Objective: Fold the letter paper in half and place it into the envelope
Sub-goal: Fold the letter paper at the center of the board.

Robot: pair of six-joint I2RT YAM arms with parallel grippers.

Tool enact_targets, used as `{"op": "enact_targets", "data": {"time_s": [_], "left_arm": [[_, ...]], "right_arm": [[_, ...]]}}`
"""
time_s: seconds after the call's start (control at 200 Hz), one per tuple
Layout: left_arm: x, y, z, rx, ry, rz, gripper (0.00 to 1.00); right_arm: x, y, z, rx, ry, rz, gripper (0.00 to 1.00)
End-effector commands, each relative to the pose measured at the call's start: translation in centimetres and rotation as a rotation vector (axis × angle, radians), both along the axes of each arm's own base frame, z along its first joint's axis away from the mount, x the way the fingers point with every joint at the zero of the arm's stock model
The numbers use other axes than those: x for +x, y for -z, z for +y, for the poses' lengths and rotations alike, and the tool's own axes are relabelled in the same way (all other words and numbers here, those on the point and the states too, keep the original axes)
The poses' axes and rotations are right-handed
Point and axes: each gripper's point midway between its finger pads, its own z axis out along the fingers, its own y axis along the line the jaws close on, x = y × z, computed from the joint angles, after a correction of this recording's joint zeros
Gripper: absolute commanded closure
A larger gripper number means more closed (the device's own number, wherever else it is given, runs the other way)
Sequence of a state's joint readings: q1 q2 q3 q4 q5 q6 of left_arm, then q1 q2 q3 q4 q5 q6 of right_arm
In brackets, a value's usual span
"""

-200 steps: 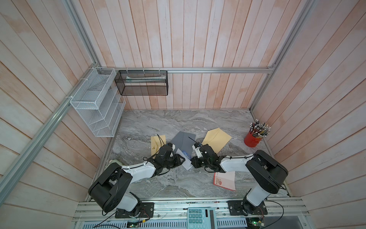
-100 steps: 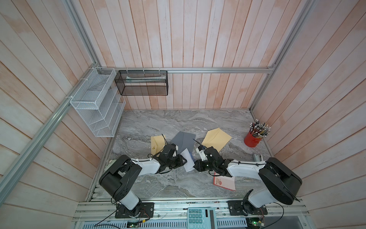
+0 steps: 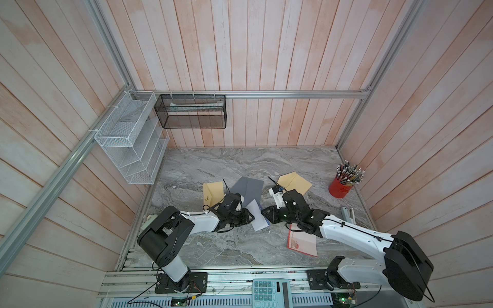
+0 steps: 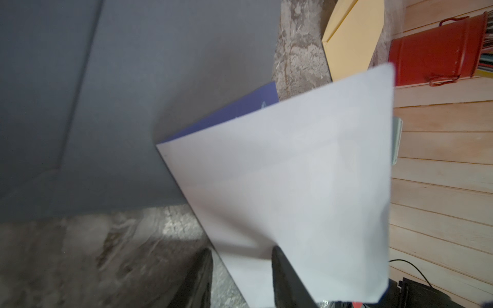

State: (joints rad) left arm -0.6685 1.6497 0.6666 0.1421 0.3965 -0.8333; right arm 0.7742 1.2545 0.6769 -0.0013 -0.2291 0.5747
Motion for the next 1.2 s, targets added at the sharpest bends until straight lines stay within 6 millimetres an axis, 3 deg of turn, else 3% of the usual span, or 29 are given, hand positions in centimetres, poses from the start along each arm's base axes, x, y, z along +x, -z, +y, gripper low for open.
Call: {"op": "enact_targets", "data": {"time_s": [0.0, 0.295, 0.625, 0.795, 1.195], "left_arm": [[-0.2, 0.6, -0.2, 0.018, 0.024, 0.010, 0.61], [-0.4, 0.7, -0.1, 0.019, 0.018, 0.016, 0.61], [-0.2, -2.6, 0.1, -0.046, -0.004, -0.060, 0.56], [-0.3, -3.1, 1.1, -0.018, -0.021, -0.078, 0.54], [-0.8, -0.4, 2.1, 0.031, -0.038, -0.022, 0.54]], "right_arm": [[0.2, 0.8, -0.2, -0.056, -0.011, 0.003, 0.76], [0.9, 5.0, 0.9, -0.097, -0.038, 0.044, 0.77], [1.0, 10.2, -1.6, -0.136, 0.021, 0.125, 0.79], [0.7, 11.4, -1.9, -0.145, 0.027, 0.148, 0.80], [0.1, 12.5, -2.4, -0.149, 0.039, 0.169, 0.80]]}}
